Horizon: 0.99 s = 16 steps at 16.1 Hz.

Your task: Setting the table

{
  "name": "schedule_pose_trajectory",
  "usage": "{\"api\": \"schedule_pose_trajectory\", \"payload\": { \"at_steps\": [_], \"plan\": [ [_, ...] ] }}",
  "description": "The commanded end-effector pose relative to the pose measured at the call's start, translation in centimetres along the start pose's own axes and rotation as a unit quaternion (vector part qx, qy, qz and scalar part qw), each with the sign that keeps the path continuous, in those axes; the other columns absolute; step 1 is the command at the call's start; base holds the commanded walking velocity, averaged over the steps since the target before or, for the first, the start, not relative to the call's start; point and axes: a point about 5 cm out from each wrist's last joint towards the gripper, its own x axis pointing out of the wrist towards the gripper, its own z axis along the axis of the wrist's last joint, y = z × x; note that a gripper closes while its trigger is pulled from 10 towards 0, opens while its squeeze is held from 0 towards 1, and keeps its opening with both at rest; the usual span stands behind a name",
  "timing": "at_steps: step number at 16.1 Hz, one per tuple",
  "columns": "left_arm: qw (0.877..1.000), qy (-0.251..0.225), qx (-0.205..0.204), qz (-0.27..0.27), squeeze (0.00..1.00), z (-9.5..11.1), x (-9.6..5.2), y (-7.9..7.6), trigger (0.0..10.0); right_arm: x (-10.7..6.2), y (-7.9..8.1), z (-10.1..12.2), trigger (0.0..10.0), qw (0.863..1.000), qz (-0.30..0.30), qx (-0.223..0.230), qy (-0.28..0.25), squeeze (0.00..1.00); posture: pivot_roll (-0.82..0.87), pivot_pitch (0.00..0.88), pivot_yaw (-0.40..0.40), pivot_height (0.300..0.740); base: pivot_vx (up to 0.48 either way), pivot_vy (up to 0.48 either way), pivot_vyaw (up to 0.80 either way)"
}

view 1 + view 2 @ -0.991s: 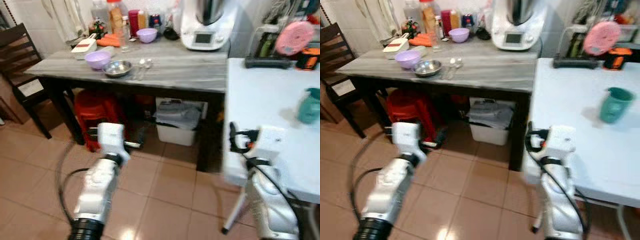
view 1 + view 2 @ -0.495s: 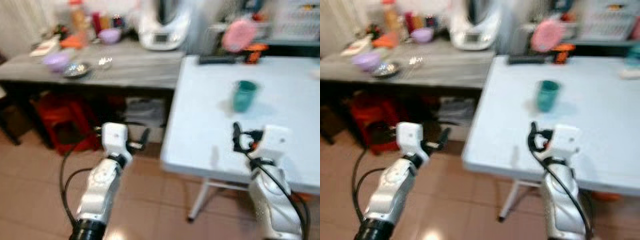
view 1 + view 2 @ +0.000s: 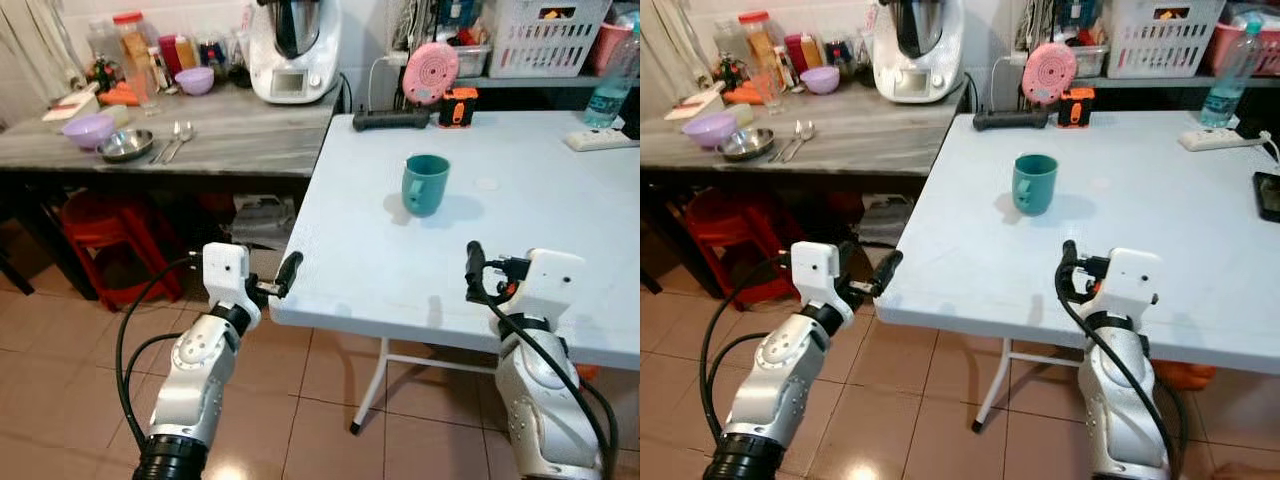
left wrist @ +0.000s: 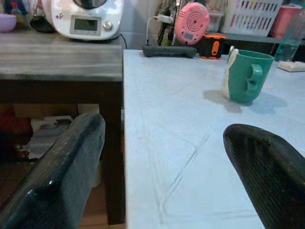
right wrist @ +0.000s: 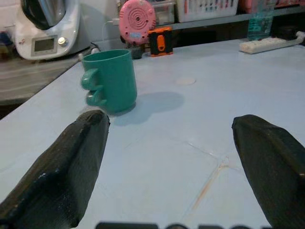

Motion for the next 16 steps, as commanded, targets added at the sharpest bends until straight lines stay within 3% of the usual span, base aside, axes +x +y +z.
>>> {"api": "schedule_pose_trajectory", "payload": {
  "at_steps": [1, 4, 16],
  "plan": [
    [1.0, -0.009, 0.003, 0.007, 0.0, 0.53, -0.16, 0.64, 10.0, -0.01, 0.73, 0.4, 10.0, 1.0, 0.013, 0.0, -0.007, 0.0, -0.15, 0.022, 0.087, 0.74, 0.0, 0.0, 0.0],
    [1.0, -0.009, -0.001, 0.0, 0.0, 0.46, -0.12, 0.3, 10.0, 0.06, 0.82, 0.44, 10.0, 1.0, 0.017, -0.003, -0.007, 0.0, -0.15, 0.026, 0.082, 0.74, 0.081, 0.0, 0.0],
    [1.0, -0.005, -0.008, -0.02, 0.0, 0.34, 0.03, -0.3, 10.0, 0.25, 1.15, 0.41, 10.0, 1.0, 0.026, -0.01, -0.005, 0.0, -0.15, 0.021, 0.082, 0.74, 0.303, 0.0, -0.04]
  ]
}}
